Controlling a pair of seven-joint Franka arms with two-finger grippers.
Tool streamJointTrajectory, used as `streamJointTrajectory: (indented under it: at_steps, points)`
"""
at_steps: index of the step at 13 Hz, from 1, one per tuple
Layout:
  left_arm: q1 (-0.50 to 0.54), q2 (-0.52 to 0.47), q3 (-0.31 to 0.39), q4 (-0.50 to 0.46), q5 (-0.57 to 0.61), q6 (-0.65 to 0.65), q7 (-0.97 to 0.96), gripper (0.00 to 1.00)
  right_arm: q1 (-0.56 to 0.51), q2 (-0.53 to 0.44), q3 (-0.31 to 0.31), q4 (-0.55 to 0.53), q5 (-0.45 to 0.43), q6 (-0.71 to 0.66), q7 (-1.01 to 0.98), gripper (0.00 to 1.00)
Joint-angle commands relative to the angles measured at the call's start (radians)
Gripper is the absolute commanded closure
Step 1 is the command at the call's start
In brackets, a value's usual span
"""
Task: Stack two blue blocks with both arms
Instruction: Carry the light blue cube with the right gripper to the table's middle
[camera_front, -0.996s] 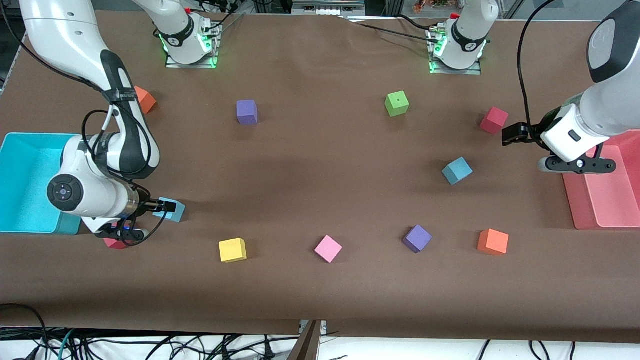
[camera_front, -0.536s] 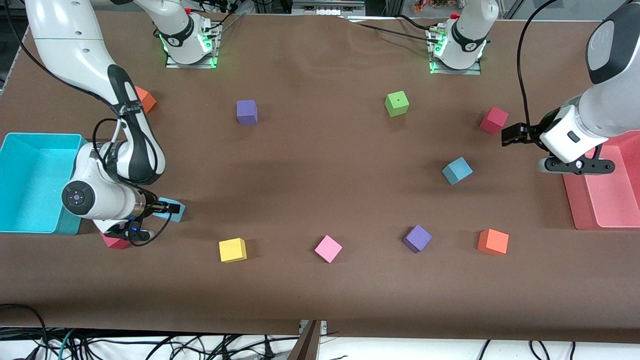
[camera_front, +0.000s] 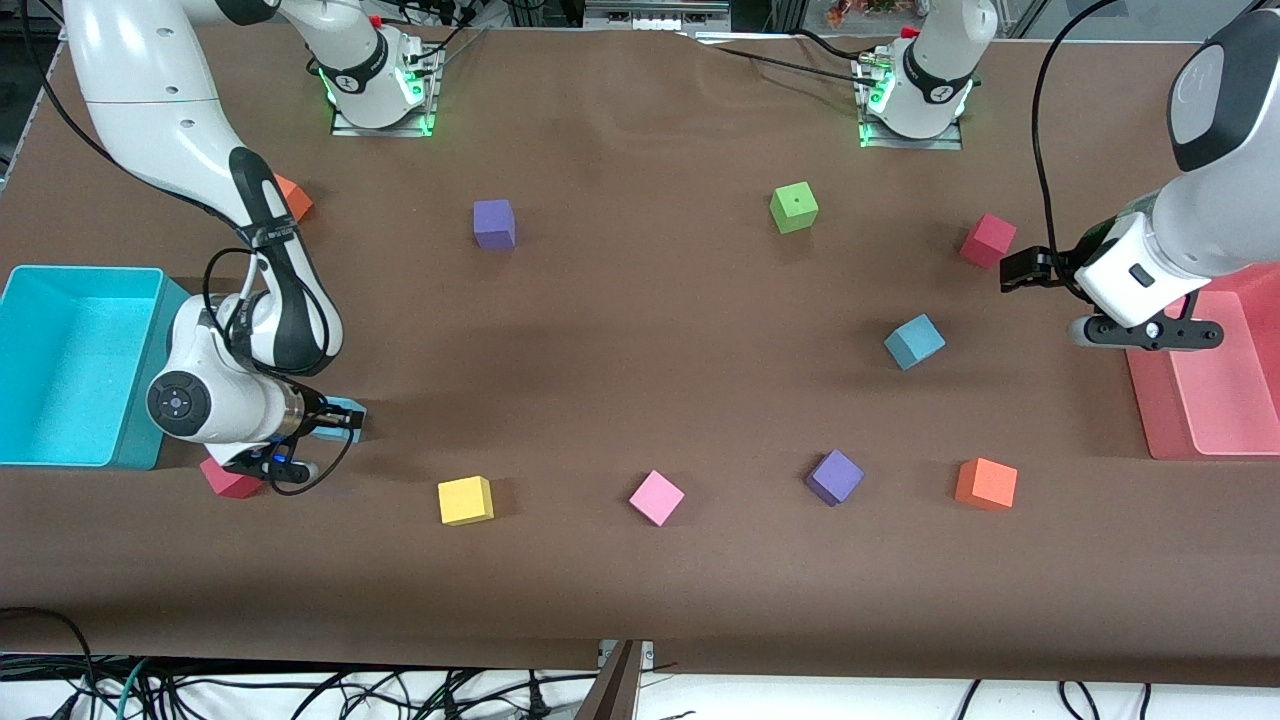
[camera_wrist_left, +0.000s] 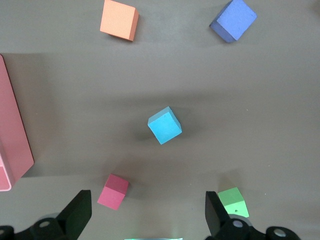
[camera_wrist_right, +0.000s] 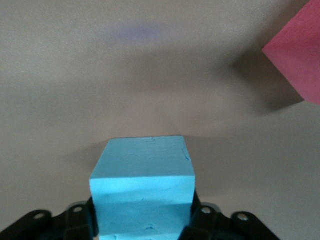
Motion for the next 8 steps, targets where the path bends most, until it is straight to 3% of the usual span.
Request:
streamJointTrajectory:
  at_steps: [1,5,8]
  points:
    - [0.002,0.0,-0.01,0.008,0.004,-0.016,-0.003,0.0,0.029,-0.031,0.006,0.032,0.007,-0.021,0.014,0.59]
    - [0.002,0.0,-0.01,0.007,0.004,-0.016,-0.004,0.0,0.243,-0.041,0.004,0.188,0.006,-0.184,0.146,0.58]
    - [0.003,0.002,-0.01,0.007,0.004,-0.018,-0.004,0.0,0.385,-0.029,0.006,0.244,0.009,-0.173,0.317,0.58]
